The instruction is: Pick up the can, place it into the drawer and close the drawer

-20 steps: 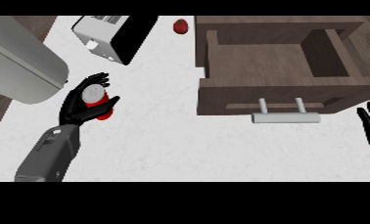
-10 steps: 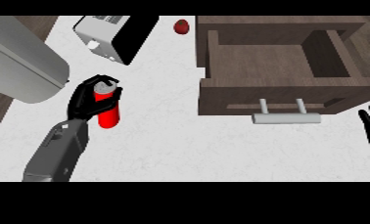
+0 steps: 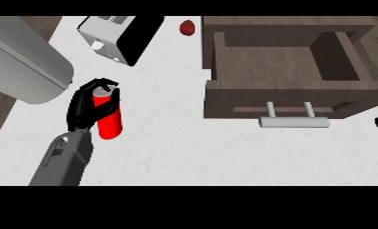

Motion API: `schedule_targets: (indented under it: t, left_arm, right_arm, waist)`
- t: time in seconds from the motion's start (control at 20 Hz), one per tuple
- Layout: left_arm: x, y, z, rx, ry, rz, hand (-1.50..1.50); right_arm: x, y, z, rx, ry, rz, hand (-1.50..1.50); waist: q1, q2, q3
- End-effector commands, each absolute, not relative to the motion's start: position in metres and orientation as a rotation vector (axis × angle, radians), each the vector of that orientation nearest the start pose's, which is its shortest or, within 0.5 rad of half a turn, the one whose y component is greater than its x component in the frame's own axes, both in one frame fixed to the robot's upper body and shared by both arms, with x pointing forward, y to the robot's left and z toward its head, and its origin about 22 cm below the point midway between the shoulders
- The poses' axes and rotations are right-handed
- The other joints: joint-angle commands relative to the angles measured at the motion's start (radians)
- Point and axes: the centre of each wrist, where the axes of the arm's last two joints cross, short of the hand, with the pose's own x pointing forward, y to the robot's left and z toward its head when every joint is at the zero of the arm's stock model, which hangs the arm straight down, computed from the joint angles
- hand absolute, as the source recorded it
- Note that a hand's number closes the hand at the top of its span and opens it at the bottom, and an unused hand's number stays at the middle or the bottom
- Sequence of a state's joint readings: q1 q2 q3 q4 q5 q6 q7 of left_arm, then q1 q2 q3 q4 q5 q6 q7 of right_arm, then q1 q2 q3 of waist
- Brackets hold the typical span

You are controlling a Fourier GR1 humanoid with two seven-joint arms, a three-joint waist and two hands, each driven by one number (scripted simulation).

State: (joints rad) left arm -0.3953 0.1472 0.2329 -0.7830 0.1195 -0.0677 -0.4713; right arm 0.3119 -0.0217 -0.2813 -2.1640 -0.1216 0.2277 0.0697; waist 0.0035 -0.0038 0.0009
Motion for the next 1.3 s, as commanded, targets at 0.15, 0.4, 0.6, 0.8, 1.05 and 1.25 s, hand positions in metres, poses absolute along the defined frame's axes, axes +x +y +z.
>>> schedule_targets:
  t: [0.15,0.4,0.6,0.8,1.05,1.25]
  left_arm:
    - [0.325,0.257,-0.022,0.015,-1.69,0.084,1.5]
    - [0.318,0.211,0.018,0.006,-1.75,0.0,1.5]
    - [0.332,0.182,0.073,-0.028,-1.772,-0.036,1.5]
    - [0.345,0.152,0.089,-0.039,-1.757,-0.071,1.5]
    - [0.34,0.114,0.132,-0.054,-1.791,-0.125,1.5]
    - [0.355,0.082,0.164,-0.069,-1.798,-0.132,1.5]
  right_arm:
    - [0.135,-0.285,0.092,-0.179,-1.828,-0.032,-1.5]
    - [0.148,-0.303,0.099,-0.196,-1.839,-0.028,-1.5]
    - [0.13,-0.306,0.096,-0.185,-1.813,-0.024,-1.5]
    - [0.14,-0.309,0.088,-0.181,-1.82,-0.04,-1.5]
    - [0.138,-0.294,0.103,-0.213,-1.816,-0.032,-1.5]
    - [0.136,-0.325,0.096,-0.187,-1.843,-0.029,-1.5]
  waist:
    - [-0.006,0.002,-0.001]
    - [0.001,0.001,0.0]
    - [-0.005,-0.001,0.0]
    - [-0.011,0.003,0.0]
    - [-0.012,0.003,-0.001]
    - [-0.024,0.003,0.0]
